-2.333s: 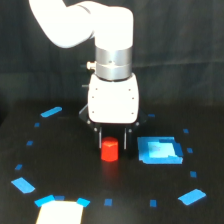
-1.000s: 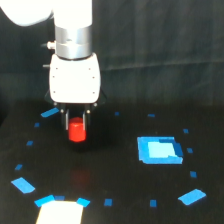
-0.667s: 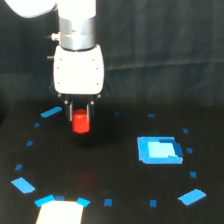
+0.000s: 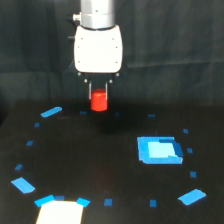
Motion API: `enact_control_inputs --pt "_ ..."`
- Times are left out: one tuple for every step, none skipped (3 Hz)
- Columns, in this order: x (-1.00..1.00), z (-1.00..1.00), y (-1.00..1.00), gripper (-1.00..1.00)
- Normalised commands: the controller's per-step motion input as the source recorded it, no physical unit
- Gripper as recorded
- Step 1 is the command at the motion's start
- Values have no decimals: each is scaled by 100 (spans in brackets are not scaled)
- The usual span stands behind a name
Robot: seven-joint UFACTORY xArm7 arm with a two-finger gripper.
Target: Pick up the red object from the table
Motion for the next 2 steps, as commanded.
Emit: enact_control_inputs --pt "-27 10 -63 -62" --pt "45 -100 -100 -100"
